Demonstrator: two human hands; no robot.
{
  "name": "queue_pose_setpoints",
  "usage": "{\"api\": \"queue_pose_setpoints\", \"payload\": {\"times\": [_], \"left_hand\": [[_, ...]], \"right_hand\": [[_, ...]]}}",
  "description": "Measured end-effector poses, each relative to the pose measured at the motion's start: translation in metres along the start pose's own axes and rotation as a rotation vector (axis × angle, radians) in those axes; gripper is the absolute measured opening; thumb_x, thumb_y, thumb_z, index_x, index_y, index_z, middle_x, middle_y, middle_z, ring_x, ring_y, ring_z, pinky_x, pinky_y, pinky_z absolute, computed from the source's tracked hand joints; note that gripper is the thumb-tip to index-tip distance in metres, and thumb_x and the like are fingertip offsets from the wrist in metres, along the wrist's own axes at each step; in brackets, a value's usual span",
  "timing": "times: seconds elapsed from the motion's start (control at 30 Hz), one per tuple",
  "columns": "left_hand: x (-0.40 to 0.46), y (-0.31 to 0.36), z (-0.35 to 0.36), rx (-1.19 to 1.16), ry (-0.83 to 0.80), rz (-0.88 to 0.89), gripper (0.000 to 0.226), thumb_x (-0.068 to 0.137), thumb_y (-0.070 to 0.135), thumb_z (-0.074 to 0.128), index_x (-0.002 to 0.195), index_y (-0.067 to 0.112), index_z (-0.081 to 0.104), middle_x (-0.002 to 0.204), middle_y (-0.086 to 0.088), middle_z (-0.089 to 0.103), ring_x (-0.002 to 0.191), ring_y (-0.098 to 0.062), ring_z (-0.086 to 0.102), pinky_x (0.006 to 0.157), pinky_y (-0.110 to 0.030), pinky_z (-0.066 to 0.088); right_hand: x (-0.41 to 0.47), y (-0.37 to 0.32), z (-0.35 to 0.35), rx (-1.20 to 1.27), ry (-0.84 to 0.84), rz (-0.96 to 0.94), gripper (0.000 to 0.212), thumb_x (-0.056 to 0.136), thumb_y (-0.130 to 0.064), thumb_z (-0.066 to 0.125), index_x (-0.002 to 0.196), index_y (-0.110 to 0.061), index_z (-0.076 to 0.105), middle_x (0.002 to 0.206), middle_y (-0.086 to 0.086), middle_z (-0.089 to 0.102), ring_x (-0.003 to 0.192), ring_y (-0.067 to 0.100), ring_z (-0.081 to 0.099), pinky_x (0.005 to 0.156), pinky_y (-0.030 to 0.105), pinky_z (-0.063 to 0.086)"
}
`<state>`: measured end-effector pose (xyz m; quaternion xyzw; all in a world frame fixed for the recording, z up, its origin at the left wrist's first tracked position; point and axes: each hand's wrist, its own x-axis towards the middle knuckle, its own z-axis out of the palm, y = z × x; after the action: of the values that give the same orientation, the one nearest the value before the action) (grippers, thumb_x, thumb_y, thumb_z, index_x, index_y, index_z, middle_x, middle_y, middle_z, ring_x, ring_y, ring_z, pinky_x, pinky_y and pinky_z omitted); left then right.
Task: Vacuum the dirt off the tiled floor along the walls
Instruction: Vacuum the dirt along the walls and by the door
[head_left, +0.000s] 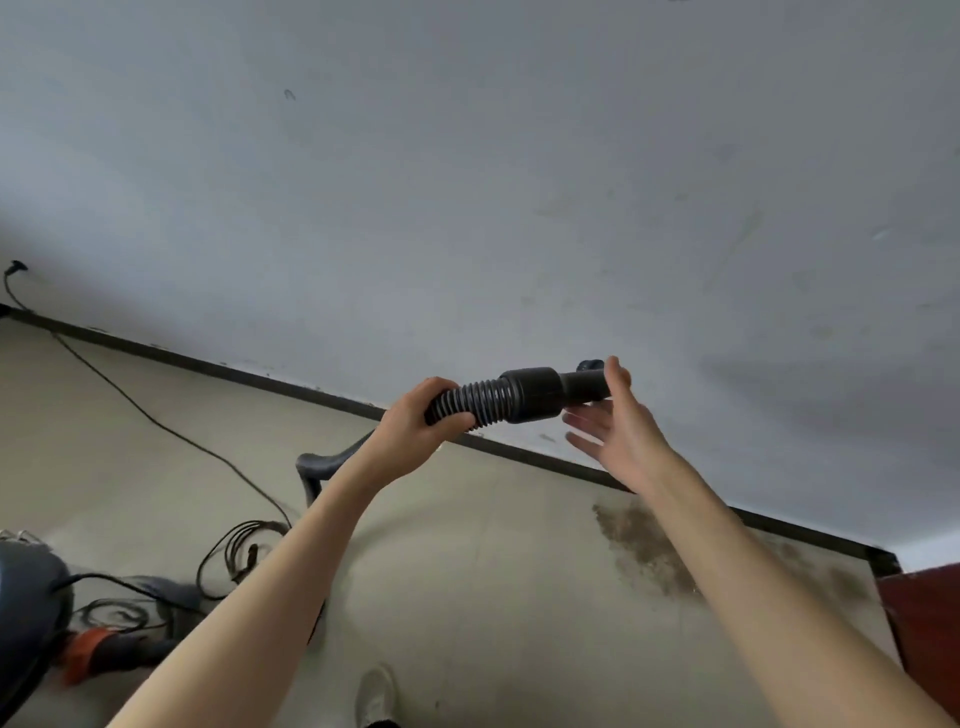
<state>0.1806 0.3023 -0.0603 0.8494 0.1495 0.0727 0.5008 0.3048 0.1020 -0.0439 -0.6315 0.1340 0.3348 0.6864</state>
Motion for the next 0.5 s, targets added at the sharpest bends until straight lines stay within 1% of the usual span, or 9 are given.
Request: {"api": "queue_pose_setpoints", "payload": {"times": [0.1, 0.13, 0.17, 0.2, 0.23, 0.27, 0.37, 0.4, 0.5], "left_hand": [[-0.004, 0.029, 0.001, -0.136, -0.086, 0.04, 0.022, 0.088, 0.024, 0.065, 0.106, 0.013, 0.057, 0.077, 0.006, 0.052, 0.068, -0.009, 0.047, 0.065, -0.021, 0.039], [-0.003, 0.037, 0.002, -0.164, -0.129, 0.049, 0.024, 0.086, 0.029, 0.064, 0.105, 0.015, 0.057, 0.078, 0.006, 0.052, 0.069, -0.007, 0.048, 0.065, -0.018, 0.04], [-0.002, 0.044, 0.004, -0.173, -0.179, 0.047, 0.024, 0.085, 0.031, 0.063, 0.104, 0.018, 0.057, 0.08, 0.006, 0.053, 0.069, -0.006, 0.048, 0.065, -0.016, 0.041], [-0.002, 0.049, 0.008, -0.171, -0.229, 0.036, 0.02, 0.087, 0.03, 0.063, 0.103, 0.02, 0.058, 0.082, 0.005, 0.055, 0.07, -0.005, 0.05, 0.065, -0.015, 0.041], [-0.001, 0.051, 0.014, -0.165, -0.266, 0.013, 0.015, 0.09, 0.027, 0.062, 0.103, 0.021, 0.058, 0.085, 0.005, 0.057, 0.072, -0.004, 0.052, 0.066, -0.014, 0.042], [-0.001, 0.052, 0.021, -0.167, -0.284, -0.013, 0.012, 0.094, 0.023, 0.059, 0.105, 0.019, 0.058, 0.089, 0.003, 0.06, 0.076, -0.004, 0.055, 0.069, -0.013, 0.043], [0.004, 0.05, 0.044, -0.168, -0.282, -0.091, 0.019, 0.098, 0.016, 0.05, 0.114, 0.011, 0.058, 0.107, -0.001, 0.064, 0.093, -0.008, 0.058, 0.082, -0.016, 0.044], [0.007, 0.052, 0.052, -0.153, -0.301, -0.109, 0.02, 0.098, 0.016, 0.05, 0.115, 0.011, 0.058, 0.112, -0.004, 0.063, 0.096, -0.011, 0.057, 0.083, -0.017, 0.044], [0.026, 0.067, 0.073, -0.1, -0.371, -0.073, 0.021, 0.098, 0.02, 0.05, 0.118, 0.017, 0.057, 0.114, -0.002, 0.06, 0.096, -0.011, 0.057, 0.069, -0.009, 0.044]], "right_hand": [[-0.004, -0.022, -0.006, 0.543, -0.098, 0.038, 0.051, 0.093, -0.052, 0.056, 0.121, -0.01, 0.049, 0.111, 0.017, 0.066, 0.107, 0.029, 0.065, 0.092, 0.043, 0.051], [-0.005, -0.03, -0.008, 0.7, -0.094, 0.013, 0.048, 0.094, -0.045, 0.059, 0.122, -0.008, 0.048, 0.107, 0.016, 0.065, 0.102, 0.028, 0.067, 0.092, 0.042, 0.052], [-0.008, -0.037, -0.011, 0.807, -0.081, -0.028, 0.04, 0.095, -0.036, 0.061, 0.121, -0.008, 0.048, 0.098, 0.015, 0.065, 0.089, 0.025, 0.07, 0.086, 0.04, 0.055], [-0.012, -0.045, -0.014, 0.855, -0.065, -0.069, 0.03, 0.095, -0.027, 0.062, 0.115, -0.008, 0.05, 0.085, 0.012, 0.064, 0.073, 0.022, 0.069, 0.076, 0.037, 0.058], [-0.016, -0.051, -0.017, 0.855, -0.046, -0.101, 0.021, 0.094, -0.02, 0.063, 0.107, -0.009, 0.051, 0.074, 0.009, 0.061, 0.06, 0.019, 0.065, 0.066, 0.033, 0.058], [-0.02, -0.057, -0.021, 0.825, -0.018, -0.132, 0.016, 0.093, -0.015, 0.063, 0.102, -0.009, 0.051, 0.066, 0.006, 0.057, 0.053, 0.017, 0.06, 0.059, 0.03, 0.056], [-0.027, -0.066, -0.034, 0.592, 0.093, -0.305, 0.014, 0.092, -0.007, 0.061, 0.098, -0.01, 0.049, 0.059, 0.004, 0.052, 0.048, 0.015, 0.054, 0.056, 0.03, 0.053], [-0.03, -0.068, -0.039, 0.506, 0.132, -0.373, 0.015, 0.093, -0.006, 0.06, 0.099, -0.01, 0.048, 0.059, 0.004, 0.051, 0.048, 0.015, 0.053, 0.057, 0.031, 0.052], [-0.038, -0.072, -0.057, 0.375, 0.241, -0.518, 0.019, 0.093, -0.007, 0.06, 0.102, -0.014, 0.046, 0.065, 0.005, 0.051, 0.047, 0.015, 0.053, 0.057, 0.031, 0.054]]}}
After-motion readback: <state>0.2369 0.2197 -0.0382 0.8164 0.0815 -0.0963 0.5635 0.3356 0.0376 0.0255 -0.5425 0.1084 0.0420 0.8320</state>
